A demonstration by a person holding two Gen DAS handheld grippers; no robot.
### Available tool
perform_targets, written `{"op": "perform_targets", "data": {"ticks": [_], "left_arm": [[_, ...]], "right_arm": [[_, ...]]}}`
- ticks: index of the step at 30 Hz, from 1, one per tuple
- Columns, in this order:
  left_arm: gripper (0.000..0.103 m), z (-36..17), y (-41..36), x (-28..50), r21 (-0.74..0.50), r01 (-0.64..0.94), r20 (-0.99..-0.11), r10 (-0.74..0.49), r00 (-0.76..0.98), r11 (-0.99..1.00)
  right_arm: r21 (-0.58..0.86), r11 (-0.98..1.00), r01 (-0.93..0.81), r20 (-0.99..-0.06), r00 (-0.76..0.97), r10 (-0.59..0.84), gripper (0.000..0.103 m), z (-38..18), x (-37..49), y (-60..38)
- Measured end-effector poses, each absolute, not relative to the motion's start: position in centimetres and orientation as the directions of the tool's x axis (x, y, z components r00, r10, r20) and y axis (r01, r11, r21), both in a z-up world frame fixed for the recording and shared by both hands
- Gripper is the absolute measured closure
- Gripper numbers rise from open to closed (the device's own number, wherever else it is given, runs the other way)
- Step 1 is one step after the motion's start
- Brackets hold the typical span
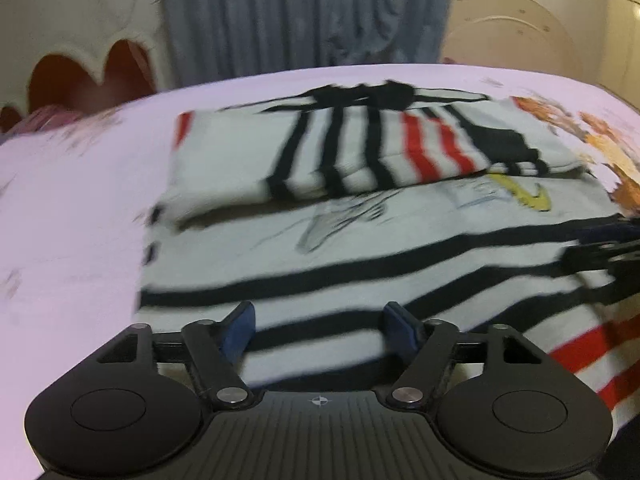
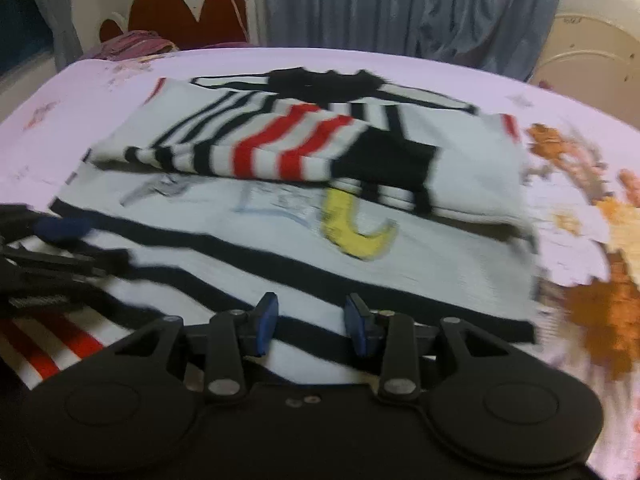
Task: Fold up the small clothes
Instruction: 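Move both tools down to the black hem band of the sweater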
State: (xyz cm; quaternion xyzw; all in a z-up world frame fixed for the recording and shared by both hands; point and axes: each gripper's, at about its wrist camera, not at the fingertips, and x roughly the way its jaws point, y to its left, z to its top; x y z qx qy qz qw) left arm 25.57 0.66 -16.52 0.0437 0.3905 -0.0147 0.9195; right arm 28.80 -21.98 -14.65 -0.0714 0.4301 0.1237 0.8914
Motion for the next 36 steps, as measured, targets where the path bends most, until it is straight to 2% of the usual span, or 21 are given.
{"op": "perform_targets", "data": {"ticks": [7, 12, 15, 20, 29, 31, 32, 33, 36], "left_arm": [[0.032, -15.7, 2.4, 21.5, 0.071, -0.044, -0.737, 0.082, 0.671, 0.997], [0.032, -14.6, -1.1, 19.3, 0.051, 0.035, -0.724, 0.012, 0.690, 0.998], [0.032, -15.2, -2.5, 18.3, 0.069, 0.082, -0.742, -0.004, 0.671, 0.994], [0.032, -15.9, -1.1, 15.6, 0.062, 0.081, -0.760, -0.006, 0.649, 0.995], [0.031, -14.9, 2.4, 11.4, 0.012, 0.038, -0.749, -0.017, 0.662, 0.999], [0.031, -14.4, 3.4, 9.8, -0.012, 0.029, -0.728, -0.029, 0.685, 0.999], [0.031, -14.4, 3.9, 9.1, -0.017, 0.022, -0.723, -0.027, 0.690, 1.000], [0.031, -14.4, 4.6, 8.6, -0.025, 0.011, -0.724, -0.026, 0.689, 1.000], [0.031, -15.0, 6.6, 8.3, -0.079, -0.025, -0.756, -0.044, 0.653, 0.997]], "right_arm": [[-0.018, 0.967, -0.253, -0.785, 0.603, 0.143, 0.064, -14.0, 26.5, -25.8], [0.093, 0.928, -0.360, -0.764, 0.573, 0.298, 0.063, -12.4, 24.1, -23.2], [0.089, 0.901, -0.424, -0.780, 0.533, 0.328, 0.063, -13.0, 22.5, -20.8], [0.001, 0.914, -0.406, -0.800, 0.549, 0.244, 0.061, -14.0, 20.2, -21.3], [-0.071, 0.969, -0.237, -0.799, 0.595, 0.087, 0.056, -13.4, 15.9, -24.1], [-0.058, 0.979, -0.198, -0.792, 0.606, 0.076, 0.044, -12.9, 14.9, -24.5], [-0.057, 0.983, -0.175, -0.785, 0.616, 0.064, 0.033, -12.6, 14.2, -24.7], [-0.061, 0.986, -0.155, -0.781, 0.623, 0.050, 0.029, -12.5, 13.7, -24.8], [-0.053, 0.994, -0.093, -0.776, 0.631, 0.017, 0.029, -12.1, 12.3, -25.4]]}}
